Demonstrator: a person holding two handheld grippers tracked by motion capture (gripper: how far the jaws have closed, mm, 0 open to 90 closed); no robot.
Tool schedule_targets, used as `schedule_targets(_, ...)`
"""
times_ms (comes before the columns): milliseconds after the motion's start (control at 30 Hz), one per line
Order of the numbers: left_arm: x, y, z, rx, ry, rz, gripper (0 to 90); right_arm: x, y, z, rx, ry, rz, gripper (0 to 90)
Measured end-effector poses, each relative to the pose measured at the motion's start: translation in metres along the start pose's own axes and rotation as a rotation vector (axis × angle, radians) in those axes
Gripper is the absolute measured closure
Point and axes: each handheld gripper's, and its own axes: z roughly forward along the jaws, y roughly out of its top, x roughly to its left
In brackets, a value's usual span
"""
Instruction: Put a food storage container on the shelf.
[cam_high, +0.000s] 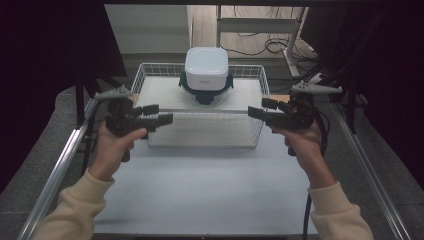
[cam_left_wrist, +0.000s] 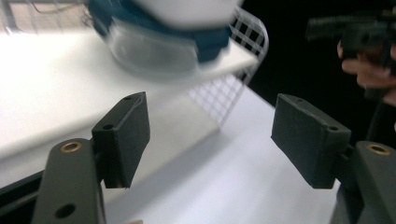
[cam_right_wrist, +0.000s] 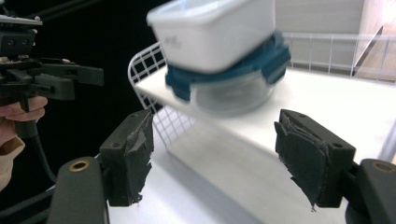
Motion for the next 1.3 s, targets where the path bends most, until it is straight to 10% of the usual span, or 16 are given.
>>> schedule_targets(200,-0.008,-0.050,0.008,0.048,0.042,0.041,26.2,0.005,-0.047,-0.008,0.012,0.010,0.004,27.8)
schedule_targets(533,-0.003,-0.119,0.026,0.139,0.020,-0.034,25.0,0.013,-0.124,-0.006,0.085,-0.013,-0.016,27.5)
schedule_targets(733,-0.002,-0.148,0.028,0.191,0.074,-0.029,24.5,0.011,-0.161,0.006,0.149,-0.020,0.005,27.0)
schedule_targets(1300,0.000,-0.159,0.036,0.246,0.119,0.006,23.5,0.016,-0.175,0.015,0.201,-0.049,-0.042,24.7)
